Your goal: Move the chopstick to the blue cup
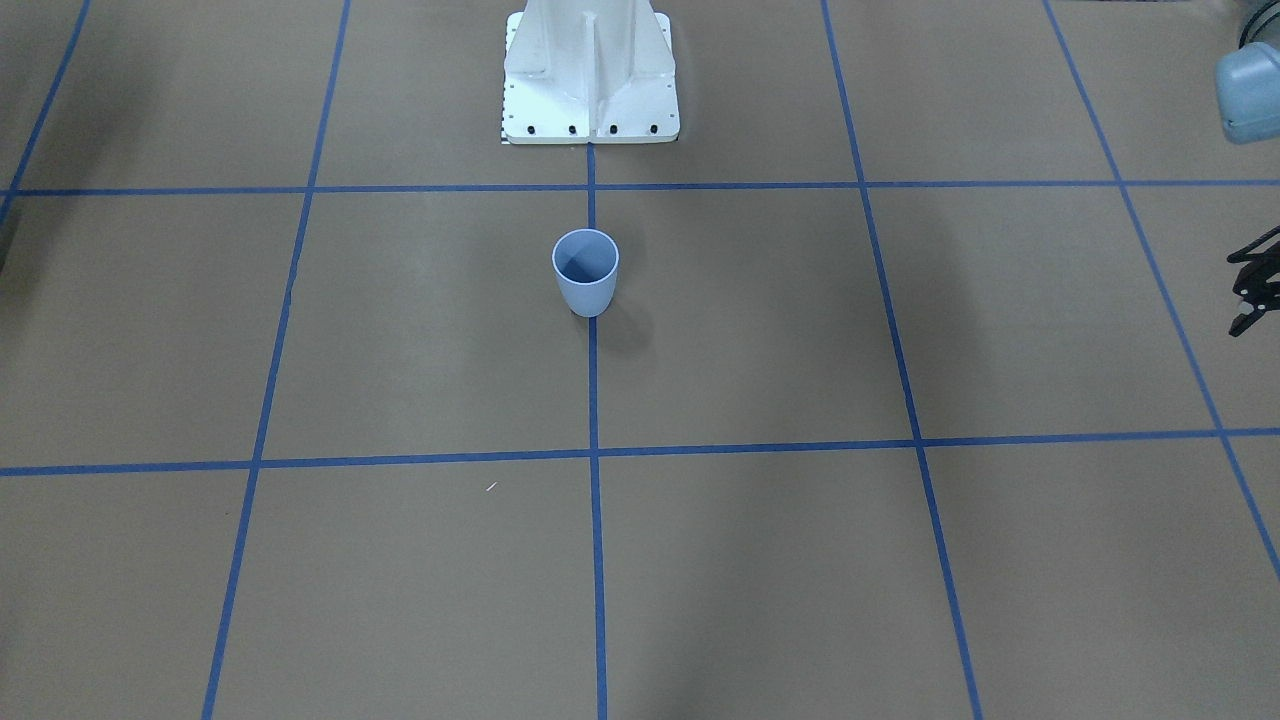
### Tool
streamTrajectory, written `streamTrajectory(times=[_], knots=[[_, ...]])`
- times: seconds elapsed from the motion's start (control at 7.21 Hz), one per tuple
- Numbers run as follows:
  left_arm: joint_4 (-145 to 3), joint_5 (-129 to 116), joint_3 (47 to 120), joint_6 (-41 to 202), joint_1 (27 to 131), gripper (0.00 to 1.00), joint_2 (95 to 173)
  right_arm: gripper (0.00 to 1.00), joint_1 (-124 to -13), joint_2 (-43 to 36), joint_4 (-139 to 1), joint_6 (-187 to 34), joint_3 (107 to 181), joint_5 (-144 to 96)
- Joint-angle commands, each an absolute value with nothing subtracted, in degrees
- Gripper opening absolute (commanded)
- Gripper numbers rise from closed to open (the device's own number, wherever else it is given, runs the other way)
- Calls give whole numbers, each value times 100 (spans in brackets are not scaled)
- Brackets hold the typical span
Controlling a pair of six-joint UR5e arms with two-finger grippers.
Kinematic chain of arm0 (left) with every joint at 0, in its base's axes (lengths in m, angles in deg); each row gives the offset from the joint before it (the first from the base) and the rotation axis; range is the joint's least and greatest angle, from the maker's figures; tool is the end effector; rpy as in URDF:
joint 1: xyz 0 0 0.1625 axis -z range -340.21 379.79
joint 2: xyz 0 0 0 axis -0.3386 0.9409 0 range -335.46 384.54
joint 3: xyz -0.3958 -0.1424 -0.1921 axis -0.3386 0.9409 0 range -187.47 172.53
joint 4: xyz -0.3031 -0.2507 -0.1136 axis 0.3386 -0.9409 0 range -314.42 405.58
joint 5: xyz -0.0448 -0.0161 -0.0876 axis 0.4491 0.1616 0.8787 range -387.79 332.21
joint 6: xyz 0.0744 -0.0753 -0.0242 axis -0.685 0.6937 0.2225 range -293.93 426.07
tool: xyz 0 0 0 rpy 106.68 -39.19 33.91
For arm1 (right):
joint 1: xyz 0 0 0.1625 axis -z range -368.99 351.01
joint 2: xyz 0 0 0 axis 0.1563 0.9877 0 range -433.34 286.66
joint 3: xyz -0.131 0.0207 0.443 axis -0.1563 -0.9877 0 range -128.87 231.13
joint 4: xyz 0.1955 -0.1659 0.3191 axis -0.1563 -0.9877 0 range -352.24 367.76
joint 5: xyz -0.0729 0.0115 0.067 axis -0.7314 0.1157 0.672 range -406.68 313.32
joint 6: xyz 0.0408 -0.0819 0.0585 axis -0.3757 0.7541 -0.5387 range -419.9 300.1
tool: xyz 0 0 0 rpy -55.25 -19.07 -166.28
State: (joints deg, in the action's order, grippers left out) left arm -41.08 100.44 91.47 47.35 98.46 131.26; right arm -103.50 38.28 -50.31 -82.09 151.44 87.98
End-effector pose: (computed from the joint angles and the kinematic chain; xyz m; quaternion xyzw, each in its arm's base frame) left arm 0.0545 -0.6077 0.4787 0.2031 0.3088 0.3016 0.8789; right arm 0.0828 -0.3242 0.7055 0.1062 -0.3948 0.1439 0.9012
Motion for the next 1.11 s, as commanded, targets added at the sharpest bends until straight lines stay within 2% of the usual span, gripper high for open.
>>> streamTrajectory(times=[0.0, 0.28, 0.55, 0.83, 0.97], knots=[[-4108, 10044, 9149, 4735, 9845, 98, 13124, 38, -10338, 3811, -5034, -8214, 15106, 8867], [-4108, 10036, 9149, 4735, 9845, 98, 13124, 24, -10338, 3793, -5025, -8214, 15106, 8867], [-4108, 10036, 9149, 4735, 9845, 98, 13124, 26, -10338, 3758, -5025, -8214, 15106, 8867], [-4108, 10036, 9149, 4744, 9845, 98, 13124, 20, -10338, 3706, -5025, -8205, 15106, 8867], [-4108, 10036, 9149, 4735, 9845, 98, 13124, 5, -10338, 3705, -5025, -8197, 15106, 8867]])
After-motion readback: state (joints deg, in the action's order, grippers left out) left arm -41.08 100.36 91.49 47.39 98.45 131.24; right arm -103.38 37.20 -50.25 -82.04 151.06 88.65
